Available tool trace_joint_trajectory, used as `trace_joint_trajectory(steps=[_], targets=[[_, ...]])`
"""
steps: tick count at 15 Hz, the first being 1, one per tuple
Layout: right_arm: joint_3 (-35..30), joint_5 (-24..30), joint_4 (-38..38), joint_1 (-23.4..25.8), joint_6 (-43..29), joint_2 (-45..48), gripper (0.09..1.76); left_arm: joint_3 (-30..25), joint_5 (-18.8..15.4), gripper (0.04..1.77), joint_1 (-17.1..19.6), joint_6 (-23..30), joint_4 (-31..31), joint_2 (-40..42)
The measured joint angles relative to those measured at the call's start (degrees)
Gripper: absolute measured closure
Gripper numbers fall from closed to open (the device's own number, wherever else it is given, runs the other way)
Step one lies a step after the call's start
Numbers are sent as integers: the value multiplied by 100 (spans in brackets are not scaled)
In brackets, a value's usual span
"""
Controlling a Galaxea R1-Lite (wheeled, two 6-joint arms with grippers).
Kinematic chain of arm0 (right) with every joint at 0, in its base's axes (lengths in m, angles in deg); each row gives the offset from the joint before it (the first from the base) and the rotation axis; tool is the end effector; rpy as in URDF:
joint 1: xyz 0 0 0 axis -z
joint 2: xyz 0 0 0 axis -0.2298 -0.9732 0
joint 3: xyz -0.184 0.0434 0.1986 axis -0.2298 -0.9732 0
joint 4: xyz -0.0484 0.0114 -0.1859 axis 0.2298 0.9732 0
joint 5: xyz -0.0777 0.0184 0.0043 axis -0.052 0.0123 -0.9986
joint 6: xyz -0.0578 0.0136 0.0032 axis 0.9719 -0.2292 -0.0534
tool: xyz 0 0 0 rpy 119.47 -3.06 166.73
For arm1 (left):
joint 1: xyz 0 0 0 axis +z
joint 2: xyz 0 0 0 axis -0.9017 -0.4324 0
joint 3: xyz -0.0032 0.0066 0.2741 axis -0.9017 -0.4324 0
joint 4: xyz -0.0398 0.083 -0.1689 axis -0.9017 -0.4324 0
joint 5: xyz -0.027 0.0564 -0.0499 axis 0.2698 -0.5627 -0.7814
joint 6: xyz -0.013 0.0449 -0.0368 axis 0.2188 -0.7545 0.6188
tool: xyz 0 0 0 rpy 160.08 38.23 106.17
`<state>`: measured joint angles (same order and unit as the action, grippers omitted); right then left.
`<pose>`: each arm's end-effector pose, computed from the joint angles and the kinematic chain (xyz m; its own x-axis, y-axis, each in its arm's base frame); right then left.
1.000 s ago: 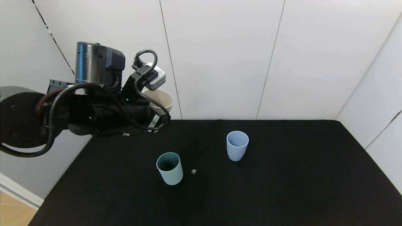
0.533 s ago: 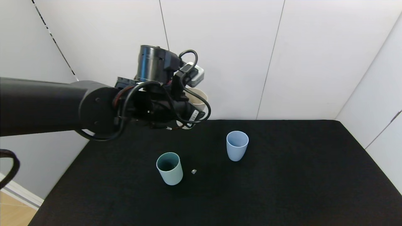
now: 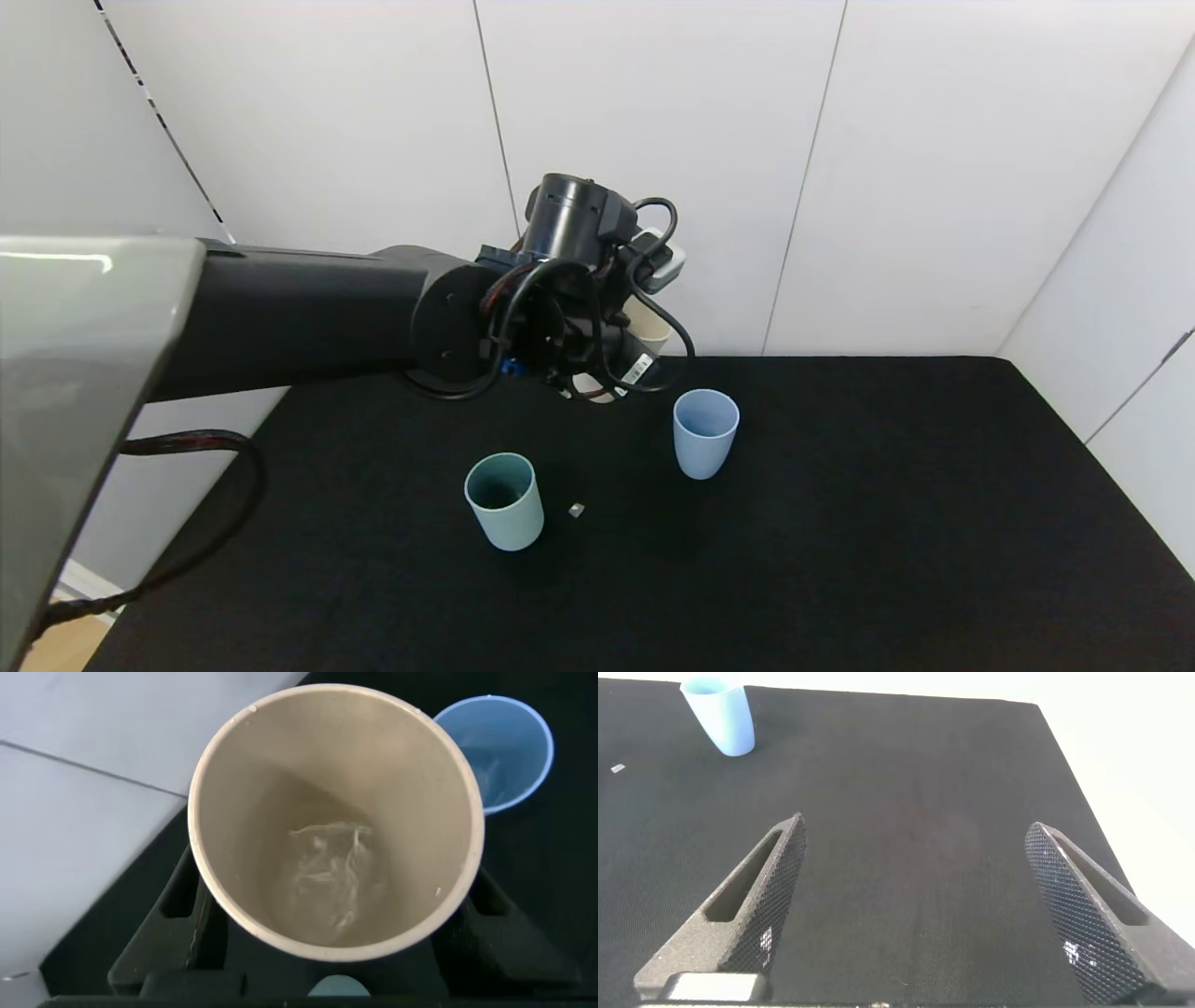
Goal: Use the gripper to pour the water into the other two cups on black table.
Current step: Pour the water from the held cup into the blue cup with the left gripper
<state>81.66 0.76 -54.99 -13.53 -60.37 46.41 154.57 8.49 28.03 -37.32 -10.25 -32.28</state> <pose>0.0422 0.0009 0.0754 0.9999 0.0172 0.0000 -0.0172 0.9998 -0.0028 0.3735 -0.2546 0.1808 0.8375 -0.2763 -0.4714 0.5030 0.7267 0.4678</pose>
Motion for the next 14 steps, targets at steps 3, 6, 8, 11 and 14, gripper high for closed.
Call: trace_joint_trajectory(steps=[3,6,8,11,14], targets=[[0,2,0,0,0,0,14,440,310,60,-55,-364,-118,-361],[0,2,0,0,2,0,14,752,588,60,-90,-775,-168,-685],[0,0,0,0,5,0,14,818,778,60,-113,-1095,-116,-837],[0,2,2,0,5,0,14,890,1012,60,-182,-1323,-107,-1000],[0,2,0,0,2,0,14,1022,1197,60,-251,-1521,-99,-1130]])
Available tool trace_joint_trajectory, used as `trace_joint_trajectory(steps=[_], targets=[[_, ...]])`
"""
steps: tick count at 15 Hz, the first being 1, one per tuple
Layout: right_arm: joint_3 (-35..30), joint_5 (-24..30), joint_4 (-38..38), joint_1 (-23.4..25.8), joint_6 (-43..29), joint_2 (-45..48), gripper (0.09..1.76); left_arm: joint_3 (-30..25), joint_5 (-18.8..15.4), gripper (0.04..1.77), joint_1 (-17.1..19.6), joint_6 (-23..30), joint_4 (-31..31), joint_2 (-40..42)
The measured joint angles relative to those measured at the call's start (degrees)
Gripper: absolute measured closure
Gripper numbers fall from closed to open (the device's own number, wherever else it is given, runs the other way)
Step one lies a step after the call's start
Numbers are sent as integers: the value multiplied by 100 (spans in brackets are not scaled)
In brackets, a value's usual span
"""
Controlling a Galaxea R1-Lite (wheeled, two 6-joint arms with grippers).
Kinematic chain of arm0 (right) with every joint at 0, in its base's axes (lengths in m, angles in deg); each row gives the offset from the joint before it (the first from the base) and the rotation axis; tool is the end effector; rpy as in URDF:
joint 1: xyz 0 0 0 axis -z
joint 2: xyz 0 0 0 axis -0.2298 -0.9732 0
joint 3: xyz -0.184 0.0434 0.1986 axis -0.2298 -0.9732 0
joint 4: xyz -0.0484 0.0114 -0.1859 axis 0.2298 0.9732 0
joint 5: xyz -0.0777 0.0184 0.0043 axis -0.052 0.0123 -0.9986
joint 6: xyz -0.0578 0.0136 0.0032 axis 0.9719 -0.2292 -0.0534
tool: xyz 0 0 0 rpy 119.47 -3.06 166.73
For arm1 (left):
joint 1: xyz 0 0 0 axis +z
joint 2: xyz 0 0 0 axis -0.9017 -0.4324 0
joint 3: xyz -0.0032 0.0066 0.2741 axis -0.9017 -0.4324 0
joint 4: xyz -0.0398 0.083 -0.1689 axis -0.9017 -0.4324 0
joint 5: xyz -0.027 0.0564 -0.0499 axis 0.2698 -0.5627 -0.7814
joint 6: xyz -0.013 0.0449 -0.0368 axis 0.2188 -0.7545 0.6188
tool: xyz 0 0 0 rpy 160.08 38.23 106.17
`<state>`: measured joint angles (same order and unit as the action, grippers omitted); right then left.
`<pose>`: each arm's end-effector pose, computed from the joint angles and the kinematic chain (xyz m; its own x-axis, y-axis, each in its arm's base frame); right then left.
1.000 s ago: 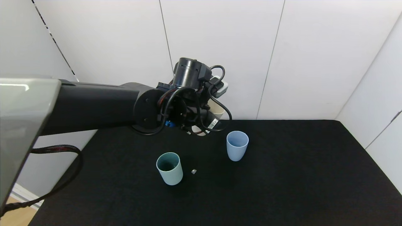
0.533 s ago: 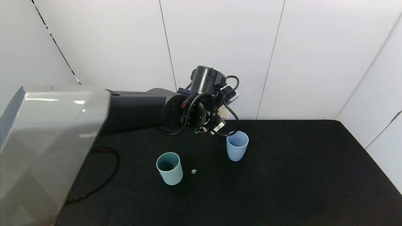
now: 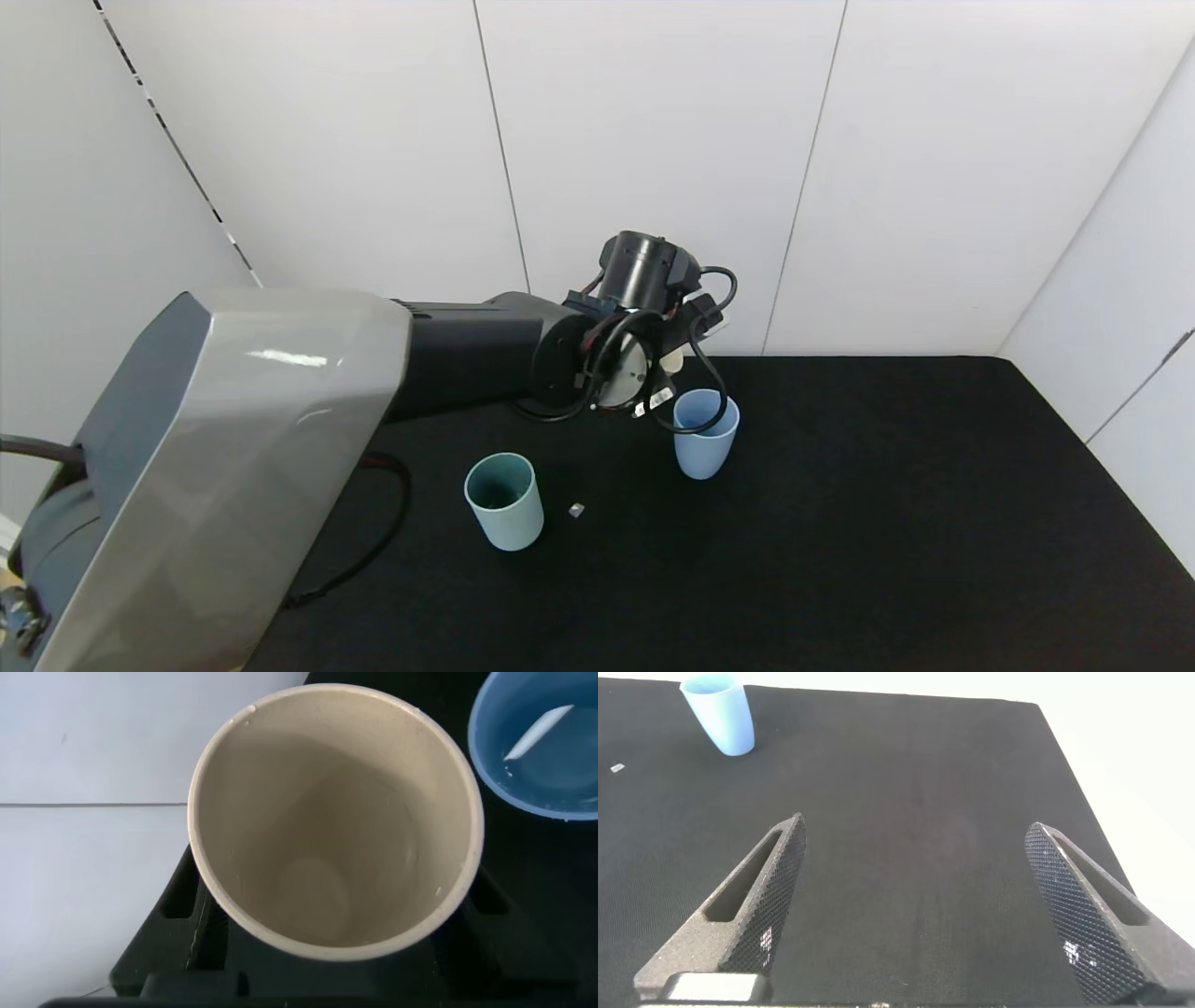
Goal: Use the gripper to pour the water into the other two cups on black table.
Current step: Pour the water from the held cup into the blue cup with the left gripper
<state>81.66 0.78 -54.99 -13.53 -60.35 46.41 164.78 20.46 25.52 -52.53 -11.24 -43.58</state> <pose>0.0422 0.0009 0.0754 0.9998 0.0176 0.0000 -0.0176 0.9998 -0.0031 0.3982 -0.2851 0.1432 0.8807 -0.1093 -0.4610 0.4438 0.5311 0.7218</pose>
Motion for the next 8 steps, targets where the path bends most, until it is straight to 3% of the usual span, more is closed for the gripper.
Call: trace_joint_trajectory(steps=[8], targets=[[0,0,0,0,2,0,14,155,477,60,-251,-741,49,-252]])
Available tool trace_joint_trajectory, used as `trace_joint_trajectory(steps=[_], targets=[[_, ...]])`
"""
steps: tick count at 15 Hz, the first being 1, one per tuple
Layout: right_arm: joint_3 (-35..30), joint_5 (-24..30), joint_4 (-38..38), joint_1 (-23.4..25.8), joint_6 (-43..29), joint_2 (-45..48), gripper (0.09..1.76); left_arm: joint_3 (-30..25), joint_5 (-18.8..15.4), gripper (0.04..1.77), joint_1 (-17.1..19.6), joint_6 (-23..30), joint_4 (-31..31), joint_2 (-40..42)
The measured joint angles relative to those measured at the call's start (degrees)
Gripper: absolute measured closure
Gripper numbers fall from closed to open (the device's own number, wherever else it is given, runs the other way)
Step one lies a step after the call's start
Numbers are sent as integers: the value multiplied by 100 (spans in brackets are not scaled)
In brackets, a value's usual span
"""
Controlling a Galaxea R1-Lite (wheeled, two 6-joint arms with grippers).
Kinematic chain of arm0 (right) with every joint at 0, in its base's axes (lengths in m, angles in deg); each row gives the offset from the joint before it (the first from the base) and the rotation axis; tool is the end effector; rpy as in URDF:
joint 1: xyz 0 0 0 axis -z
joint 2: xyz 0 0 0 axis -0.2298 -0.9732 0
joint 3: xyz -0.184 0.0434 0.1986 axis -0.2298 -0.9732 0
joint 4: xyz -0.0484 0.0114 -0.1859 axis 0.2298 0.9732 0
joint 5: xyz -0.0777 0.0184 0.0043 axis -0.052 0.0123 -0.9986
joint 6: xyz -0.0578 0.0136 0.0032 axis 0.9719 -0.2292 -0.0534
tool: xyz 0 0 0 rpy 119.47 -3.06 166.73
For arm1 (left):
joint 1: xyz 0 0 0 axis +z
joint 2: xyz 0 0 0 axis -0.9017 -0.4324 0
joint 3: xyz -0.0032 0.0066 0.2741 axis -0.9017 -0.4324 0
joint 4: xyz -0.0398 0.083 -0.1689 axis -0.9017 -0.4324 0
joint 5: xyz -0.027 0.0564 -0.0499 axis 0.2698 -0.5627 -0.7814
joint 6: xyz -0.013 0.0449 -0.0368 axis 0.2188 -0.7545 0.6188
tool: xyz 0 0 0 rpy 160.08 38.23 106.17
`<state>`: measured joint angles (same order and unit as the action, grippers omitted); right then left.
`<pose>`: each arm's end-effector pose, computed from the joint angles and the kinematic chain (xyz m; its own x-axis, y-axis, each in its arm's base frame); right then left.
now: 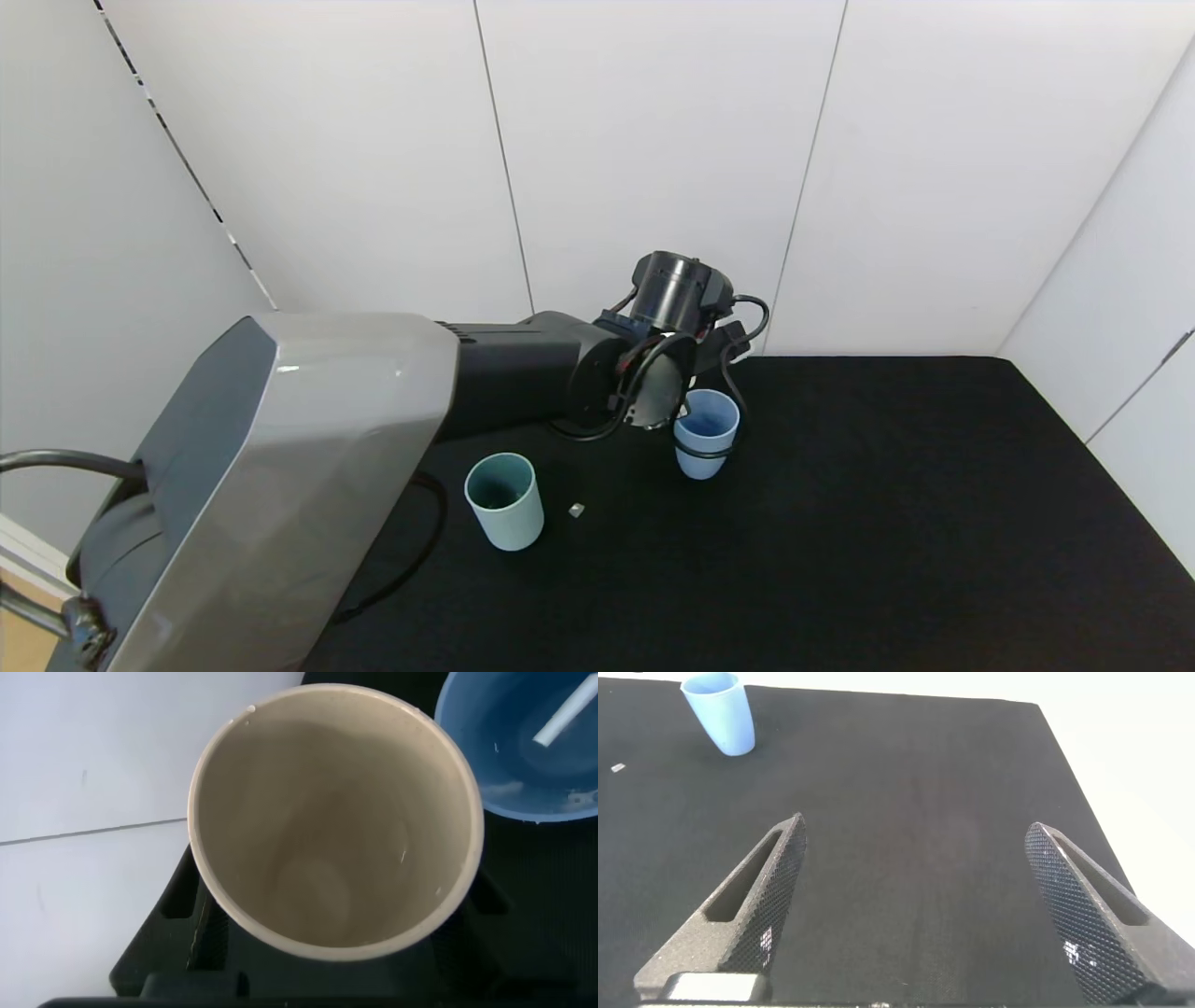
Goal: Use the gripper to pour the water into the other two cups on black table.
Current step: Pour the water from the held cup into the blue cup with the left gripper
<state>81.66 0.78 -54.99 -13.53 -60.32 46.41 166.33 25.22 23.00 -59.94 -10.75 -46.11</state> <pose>0.0422 0.0009 0.0754 0.9998 0.0176 0.0000 -0.0176 0.9998 -0.0036 0.3927 -0.3032 0.1320 0.8928 -0.0680 -0.4453 0.4334 0.3993 0.8079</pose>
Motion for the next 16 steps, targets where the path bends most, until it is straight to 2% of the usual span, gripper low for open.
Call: trace_joint_trajectory(steps=[8,16], targets=[[0,-2,0,0,-2,0,14,30,573,61,-115,-725,312,-119],[0,-2,0,0,-2,0,14,26,761,61,-215,-1225,312,-191]])
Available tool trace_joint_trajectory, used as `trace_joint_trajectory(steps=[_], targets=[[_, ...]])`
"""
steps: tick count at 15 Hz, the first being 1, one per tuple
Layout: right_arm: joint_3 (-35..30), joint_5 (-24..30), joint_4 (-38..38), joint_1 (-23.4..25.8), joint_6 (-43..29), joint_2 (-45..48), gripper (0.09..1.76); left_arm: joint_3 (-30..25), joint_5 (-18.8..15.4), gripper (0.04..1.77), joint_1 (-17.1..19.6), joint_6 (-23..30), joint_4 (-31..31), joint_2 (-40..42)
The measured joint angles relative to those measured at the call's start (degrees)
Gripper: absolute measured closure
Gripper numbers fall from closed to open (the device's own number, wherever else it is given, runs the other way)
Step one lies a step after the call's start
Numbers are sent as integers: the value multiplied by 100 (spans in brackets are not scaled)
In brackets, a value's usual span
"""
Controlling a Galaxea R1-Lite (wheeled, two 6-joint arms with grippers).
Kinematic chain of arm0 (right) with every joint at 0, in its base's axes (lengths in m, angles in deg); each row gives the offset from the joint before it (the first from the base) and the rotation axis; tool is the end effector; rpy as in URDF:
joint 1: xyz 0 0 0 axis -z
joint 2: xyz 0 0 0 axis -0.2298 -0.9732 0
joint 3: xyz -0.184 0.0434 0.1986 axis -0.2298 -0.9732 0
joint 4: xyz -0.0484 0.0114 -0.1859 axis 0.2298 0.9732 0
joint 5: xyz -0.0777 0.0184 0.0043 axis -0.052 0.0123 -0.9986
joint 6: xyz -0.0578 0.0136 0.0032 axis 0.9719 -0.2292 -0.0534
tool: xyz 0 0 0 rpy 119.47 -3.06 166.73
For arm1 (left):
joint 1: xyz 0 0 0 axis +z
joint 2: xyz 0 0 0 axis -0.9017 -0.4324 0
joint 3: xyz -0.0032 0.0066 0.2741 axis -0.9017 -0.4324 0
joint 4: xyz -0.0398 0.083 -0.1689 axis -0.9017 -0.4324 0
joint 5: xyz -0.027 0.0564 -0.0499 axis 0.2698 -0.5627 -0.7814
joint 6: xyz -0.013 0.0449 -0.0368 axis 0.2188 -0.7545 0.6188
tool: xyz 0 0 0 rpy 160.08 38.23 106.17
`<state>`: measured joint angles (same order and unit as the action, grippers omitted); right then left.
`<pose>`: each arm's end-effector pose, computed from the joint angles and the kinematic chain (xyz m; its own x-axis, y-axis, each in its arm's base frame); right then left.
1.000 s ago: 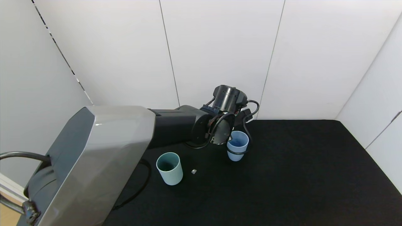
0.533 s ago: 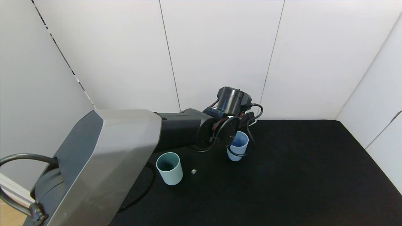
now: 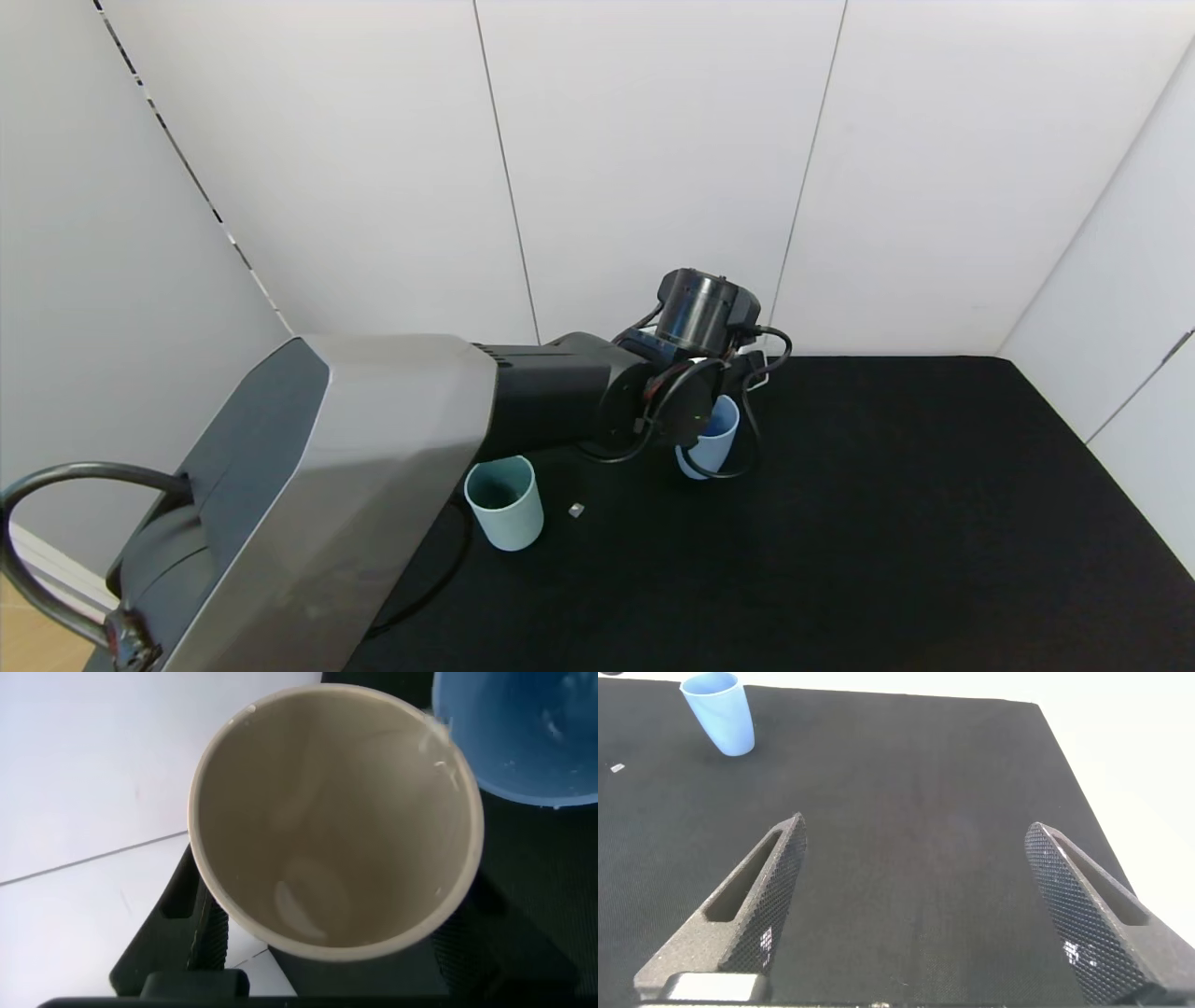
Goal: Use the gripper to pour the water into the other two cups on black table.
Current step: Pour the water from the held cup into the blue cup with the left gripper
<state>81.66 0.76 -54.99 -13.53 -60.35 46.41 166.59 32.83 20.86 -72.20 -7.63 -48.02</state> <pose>0.0422 0.0009 0.0754 0.9999 0.0172 0.0000 -0.0172 0.9998 -0.0031 0.3885 -0.3159 0.1251 0.9220 0.0152 -0.3869 0.3765 0.1979 0.9050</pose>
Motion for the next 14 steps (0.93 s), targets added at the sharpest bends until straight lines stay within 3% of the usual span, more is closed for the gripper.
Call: trace_joint_trajectory(steps=[14], targets=[[0,2,0,0,0,0,14,7,228,61,-27,-663,5,-41]])
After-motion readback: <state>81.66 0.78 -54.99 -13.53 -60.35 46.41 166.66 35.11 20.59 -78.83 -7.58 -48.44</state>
